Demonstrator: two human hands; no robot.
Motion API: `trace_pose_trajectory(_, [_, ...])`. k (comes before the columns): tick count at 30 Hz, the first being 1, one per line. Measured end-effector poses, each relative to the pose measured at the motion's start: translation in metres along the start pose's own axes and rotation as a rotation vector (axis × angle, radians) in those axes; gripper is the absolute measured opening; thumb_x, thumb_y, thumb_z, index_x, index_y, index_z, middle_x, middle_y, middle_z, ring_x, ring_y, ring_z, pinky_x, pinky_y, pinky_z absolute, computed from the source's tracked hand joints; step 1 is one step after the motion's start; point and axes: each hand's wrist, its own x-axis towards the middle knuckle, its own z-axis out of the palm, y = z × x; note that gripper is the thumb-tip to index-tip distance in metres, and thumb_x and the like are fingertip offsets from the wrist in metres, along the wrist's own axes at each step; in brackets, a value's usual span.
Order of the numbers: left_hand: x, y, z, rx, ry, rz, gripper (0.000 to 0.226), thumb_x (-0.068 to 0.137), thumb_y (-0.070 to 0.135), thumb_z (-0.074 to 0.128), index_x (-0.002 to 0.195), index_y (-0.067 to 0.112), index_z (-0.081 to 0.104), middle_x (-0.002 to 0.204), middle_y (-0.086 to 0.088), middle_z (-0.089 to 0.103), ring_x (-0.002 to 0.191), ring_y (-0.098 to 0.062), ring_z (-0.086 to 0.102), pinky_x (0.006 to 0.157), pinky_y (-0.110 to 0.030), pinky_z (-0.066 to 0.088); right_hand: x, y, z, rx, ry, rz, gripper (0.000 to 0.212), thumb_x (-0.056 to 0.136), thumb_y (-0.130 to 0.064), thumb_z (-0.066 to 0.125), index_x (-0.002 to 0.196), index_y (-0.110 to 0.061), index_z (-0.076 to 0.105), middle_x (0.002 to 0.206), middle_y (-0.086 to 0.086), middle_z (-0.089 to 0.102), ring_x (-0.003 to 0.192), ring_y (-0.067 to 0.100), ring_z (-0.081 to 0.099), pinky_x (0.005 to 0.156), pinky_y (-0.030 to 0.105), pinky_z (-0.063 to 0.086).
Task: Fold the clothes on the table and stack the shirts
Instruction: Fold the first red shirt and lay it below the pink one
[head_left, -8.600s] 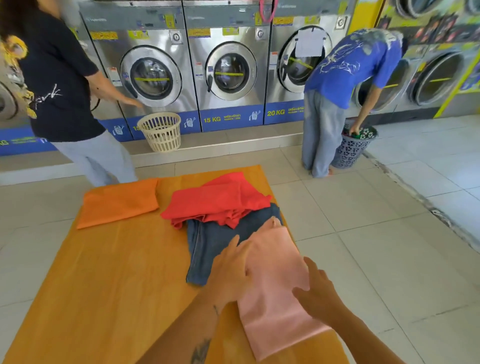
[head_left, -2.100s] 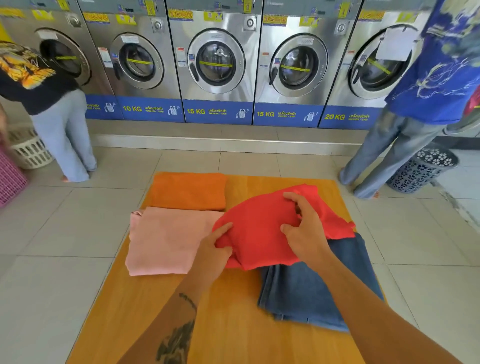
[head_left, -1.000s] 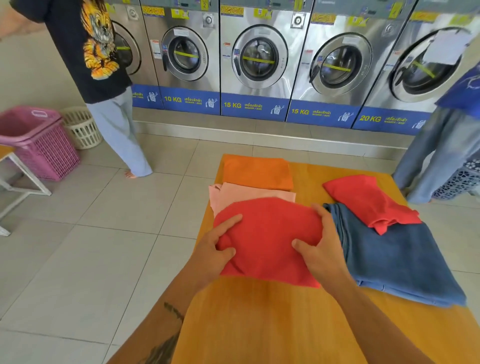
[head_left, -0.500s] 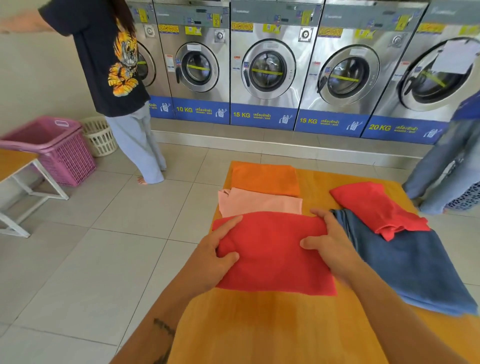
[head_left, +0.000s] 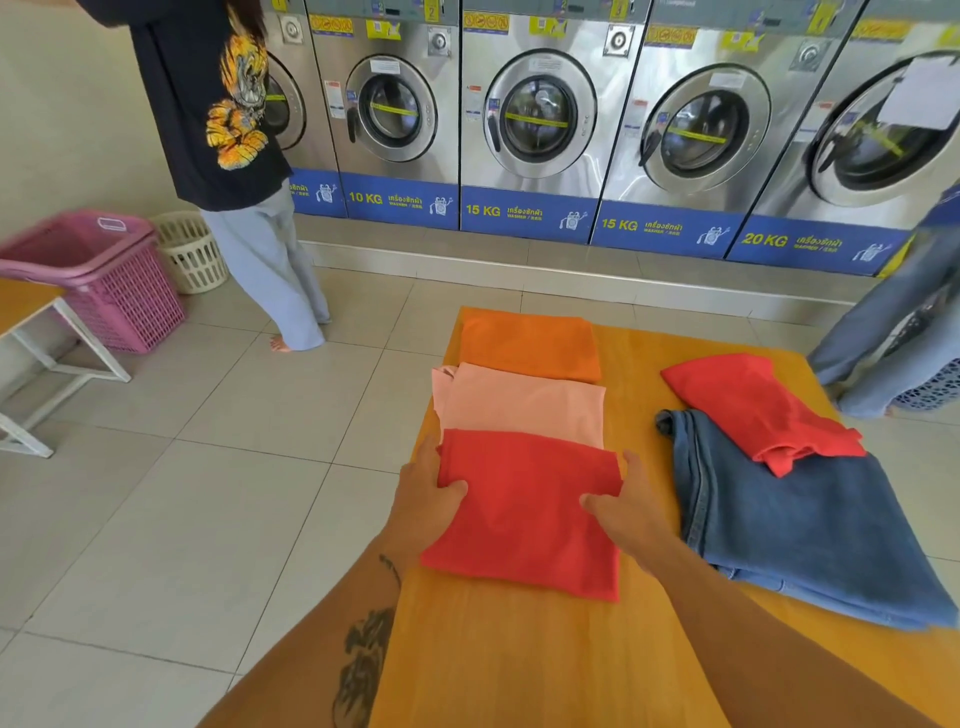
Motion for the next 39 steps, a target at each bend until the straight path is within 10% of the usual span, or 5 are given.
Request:
trace_pose_trajectory(5, [0.013, 0.001, 0.008, -0.302, -0.096, -0.083, 0.074, 0.088, 0.019, 0.064, 0.148, 0.044, 0.028, 0.131, 0.014, 0.054, 0.112, -0.008, 0.058, 0.084, -0.031, 0.055, 0.017, 0.0, 0.001, 0.309, -0.13, 0.214, 0.115, 0.074, -0.019, 0.079, 0.154, -0.036, -0.002, 0.128, 0.0, 0.054, 0.107, 0.026, 0.062, 0.095, 0.052, 0.051])
trace_pose_trajectory(10, [0.008, -0.003, 0.006, -0.256, -0.103, -0.053, 0.079, 0.087, 0.016, 0.067, 0.149, 0.041, 0.025, 0.13, 0.015, 0.053, 0.111, -0.002, 0.056, 0.077, -0.019, 0.049, 0.007, 0.007, 0.007, 0.388, -0.138, 0.28, 0.107, 0.079, -0.023, 0.078, 0.155, -0.037, 0.005, 0.124, 0.0, 0.05, 0.1, 0.025, 0.062, 0.072, 0.042, 0.055])
trace_pose_trajectory(17, [-0.023, -0.019, -0.022, -0.159, -0.157, -0.049, 0.065, 0.088, 0.045, 0.064, 0.122, 0.08, 0.022, 0.12, 0.036, 0.048, 0.106, 0.006, 0.055, 0.076, -0.016, 0.05, -0.013, 0.012, 0.002, 0.224, -0.203, 0.195, 0.078, 0.08, -0.035, 0.075, 0.144, -0.04, 0.031, 0.119, -0.003, 0.059, 0.097, 0.021, 0.066, 0.07, 0.035, 0.054])
trace_pose_trajectory(31, [-0.024, -0.03, 0.0, 0.125, -0.008, 0.071, 0.07, 0.098, 0.023, 0.053, 0.153, 0.046, 0.016, 0.153, 0.009, 0.036, 0.136, -0.018, 0.041, 0.109, -0.036, 0.037, -0.021, 0.027, 0.014, 0.076, 0.091, 0.028, 0.08, 0.084, -0.016, 0.072, 0.144, -0.041, 0.026, 0.097, -0.007, 0.066, 0.071, 0.012, 0.07, 0.055, 0.032, 0.057])
trace_pose_trajectory(39, [-0.02, -0.043, -0.003, 0.297, -0.062, -0.026, 0.081, 0.092, 0.026, 0.057, 0.154, 0.04, 0.006, 0.149, 0.003, 0.043, 0.129, -0.028, 0.05, 0.105, -0.045, 0.043, -0.028, 0.033, 0.017, -0.078, -0.009, 0.033, 0.088, 0.084, -0.02, 0.072, 0.151, -0.028, 0.016, 0.124, 0.005, 0.055, 0.1, 0.023, 0.061, 0.078, 0.04, 0.056])
